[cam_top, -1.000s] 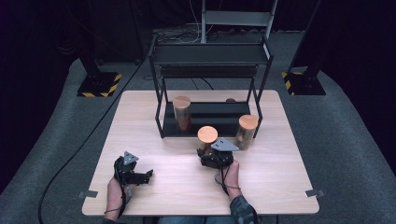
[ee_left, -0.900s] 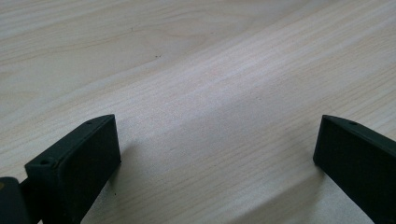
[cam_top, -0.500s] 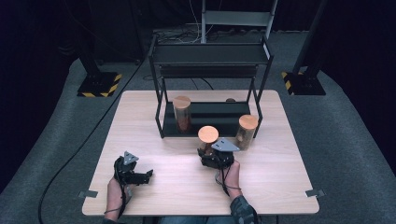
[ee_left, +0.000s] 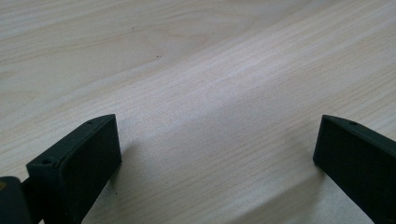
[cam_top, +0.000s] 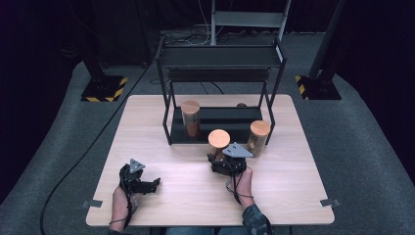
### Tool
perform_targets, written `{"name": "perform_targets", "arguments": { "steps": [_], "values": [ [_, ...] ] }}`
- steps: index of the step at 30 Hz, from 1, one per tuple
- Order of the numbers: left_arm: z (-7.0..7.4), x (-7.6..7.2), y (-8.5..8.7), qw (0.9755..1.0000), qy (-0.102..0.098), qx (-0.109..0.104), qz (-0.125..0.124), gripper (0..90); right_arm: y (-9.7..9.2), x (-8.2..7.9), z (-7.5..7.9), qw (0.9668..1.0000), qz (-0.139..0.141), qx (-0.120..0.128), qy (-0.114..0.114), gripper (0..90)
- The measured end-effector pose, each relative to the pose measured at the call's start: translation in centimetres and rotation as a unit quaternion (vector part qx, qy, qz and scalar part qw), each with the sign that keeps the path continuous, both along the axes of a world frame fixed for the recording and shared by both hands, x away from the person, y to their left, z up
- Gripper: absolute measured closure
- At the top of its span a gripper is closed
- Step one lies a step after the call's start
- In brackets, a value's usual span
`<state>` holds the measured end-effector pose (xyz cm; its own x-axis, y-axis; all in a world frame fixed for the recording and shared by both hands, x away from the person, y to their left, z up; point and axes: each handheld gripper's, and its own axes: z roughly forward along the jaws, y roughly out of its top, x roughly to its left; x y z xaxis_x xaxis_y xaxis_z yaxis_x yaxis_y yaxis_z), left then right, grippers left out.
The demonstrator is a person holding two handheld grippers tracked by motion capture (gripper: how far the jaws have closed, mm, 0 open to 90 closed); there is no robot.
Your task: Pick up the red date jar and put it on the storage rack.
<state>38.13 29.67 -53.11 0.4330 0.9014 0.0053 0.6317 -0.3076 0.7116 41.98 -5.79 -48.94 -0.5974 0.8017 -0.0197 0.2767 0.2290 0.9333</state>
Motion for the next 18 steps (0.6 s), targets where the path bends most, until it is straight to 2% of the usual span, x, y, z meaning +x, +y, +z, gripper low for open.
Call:
{"name": "perform_targets", "arguments": {
  "steps": [18],
  "values": [
    [0.00, 0.00, 0.00, 1.0000, 0.000, 0.000, 0.000, 0.0, -0.10, 0.51, 1.01, 0.9999, -0.009, 0.003, -0.006, 24.2]
  ]
}}
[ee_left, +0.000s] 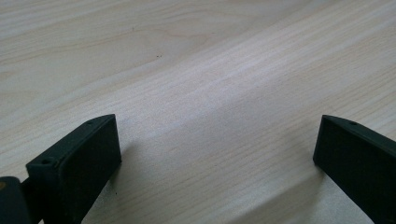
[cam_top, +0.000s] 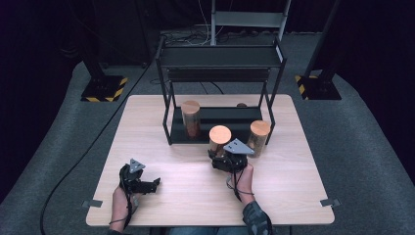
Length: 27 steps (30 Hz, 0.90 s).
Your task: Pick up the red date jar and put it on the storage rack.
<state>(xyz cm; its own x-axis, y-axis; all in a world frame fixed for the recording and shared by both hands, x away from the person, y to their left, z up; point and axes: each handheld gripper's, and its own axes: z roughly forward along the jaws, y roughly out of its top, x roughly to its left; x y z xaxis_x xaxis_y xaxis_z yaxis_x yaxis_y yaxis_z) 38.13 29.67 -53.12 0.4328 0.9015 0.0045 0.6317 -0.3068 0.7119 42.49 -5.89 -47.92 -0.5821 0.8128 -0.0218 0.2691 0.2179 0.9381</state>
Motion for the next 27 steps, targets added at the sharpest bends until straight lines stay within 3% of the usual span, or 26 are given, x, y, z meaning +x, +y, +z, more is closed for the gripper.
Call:
{"name": "perform_targets", "arguments": {
  "steps": [27],
  "values": [
    [0.0, 0.0, 0.0, 1.0000, 0.000, 0.000, 0.000, 0.0, -0.3, 1.5, 1.5, 0.9999, -0.009, 0.000, -0.006, 24.2]
  ]
}}
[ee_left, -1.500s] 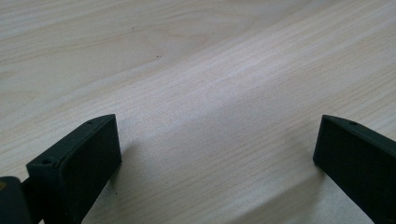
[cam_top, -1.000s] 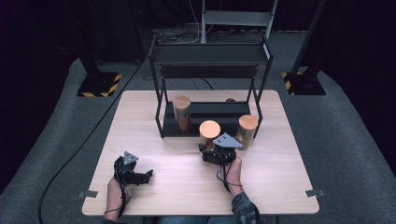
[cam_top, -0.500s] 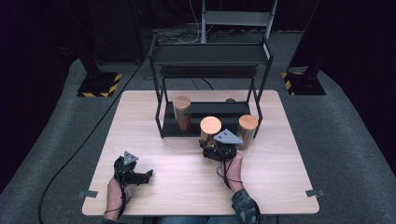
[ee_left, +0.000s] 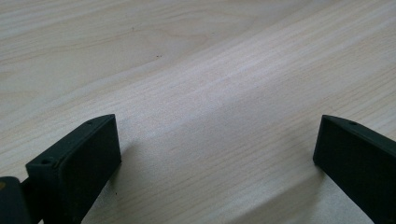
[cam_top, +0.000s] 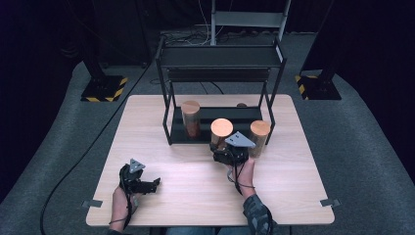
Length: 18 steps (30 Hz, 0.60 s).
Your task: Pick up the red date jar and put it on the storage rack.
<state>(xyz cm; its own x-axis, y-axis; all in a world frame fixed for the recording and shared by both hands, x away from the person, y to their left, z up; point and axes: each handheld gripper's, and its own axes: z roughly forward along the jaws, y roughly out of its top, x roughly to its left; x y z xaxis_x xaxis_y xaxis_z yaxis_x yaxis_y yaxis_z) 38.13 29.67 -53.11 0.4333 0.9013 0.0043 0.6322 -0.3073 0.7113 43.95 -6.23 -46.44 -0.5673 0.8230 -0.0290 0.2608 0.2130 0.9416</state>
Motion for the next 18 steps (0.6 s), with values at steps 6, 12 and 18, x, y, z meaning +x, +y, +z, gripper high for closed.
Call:
{"name": "perform_targets", "arguments": {
  "steps": [6, 12, 18],
  "values": [
    [0.00, 0.00, -0.01, 1.0000, 0.000, 0.000, 0.000, 0.0, -0.02, 0.34, 0.19, 1.0000, -0.002, 0.001, -0.001, 24.3],
    [-0.01, -0.01, -0.01, 1.0000, 0.000, 0.000, 0.000, 0.0, -0.09, 0.66, 0.42, 1.0000, -0.003, 0.000, -0.002, 24.3],
    [0.00, -0.01, -0.01, 1.0000, 0.000, 0.000, 0.000, 0.0, -0.13, 1.06, 0.60, 1.0000, -0.007, -0.001, -0.001, 24.2]
  ]
}}
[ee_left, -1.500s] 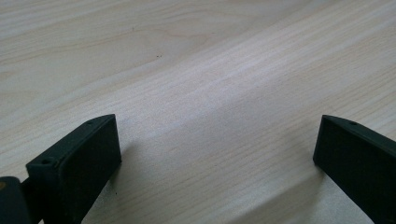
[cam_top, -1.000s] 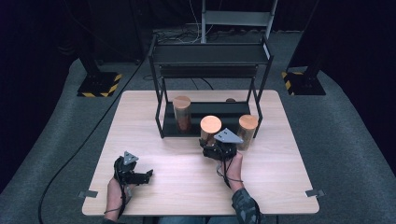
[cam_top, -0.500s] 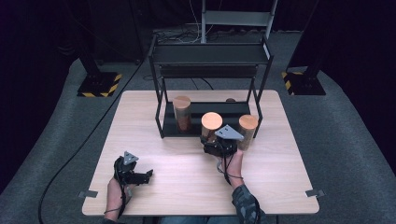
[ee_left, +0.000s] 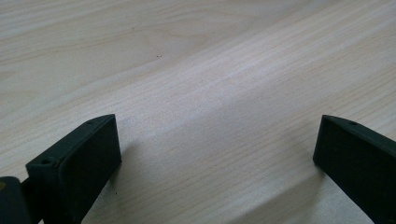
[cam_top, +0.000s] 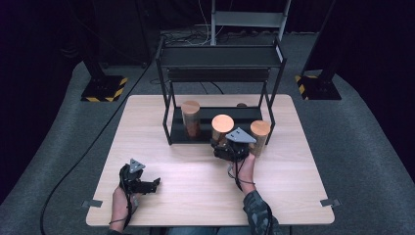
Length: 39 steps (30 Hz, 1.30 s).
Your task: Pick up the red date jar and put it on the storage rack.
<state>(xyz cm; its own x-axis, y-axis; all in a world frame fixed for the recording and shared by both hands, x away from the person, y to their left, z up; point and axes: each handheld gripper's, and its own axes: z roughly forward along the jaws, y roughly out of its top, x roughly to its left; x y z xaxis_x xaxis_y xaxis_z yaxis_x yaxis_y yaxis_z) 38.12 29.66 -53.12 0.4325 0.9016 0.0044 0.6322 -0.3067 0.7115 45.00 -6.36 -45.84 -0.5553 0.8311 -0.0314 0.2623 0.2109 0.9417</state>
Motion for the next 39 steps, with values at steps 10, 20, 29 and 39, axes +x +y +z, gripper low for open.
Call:
{"name": "perform_targets", "arguments": {
  "steps": [10, 20, 29, 39],
  "values": [
    [0.0, 0.0, 0.0, 1.0000, 0.000, 0.000, 0.000, 0.0, 0.0, 0.9, 0.3, 1.0000, -0.005, 0.000, 0.001, 24.3],
    [0.0, 0.0, 0.0, 1.0000, 0.000, 0.000, 0.000, 0.0, 0.2, 1.5, 0.4, 1.0000, -0.008, -0.004, 0.004, 24.2],
    [0.0, 0.0, 0.0, 1.0000, 0.000, 0.000, 0.000, 0.0, 0.4, 2.1, 0.6, 0.9999, -0.009, -0.007, 0.005, 24.3],
    [0.0, 0.0, 0.0, 1.0000, 0.000, 0.000, 0.000, 0.0, 0.6, 2.7, 0.8, 0.9999, -0.013, -0.007, 0.006, 24.2]
  ]
}}
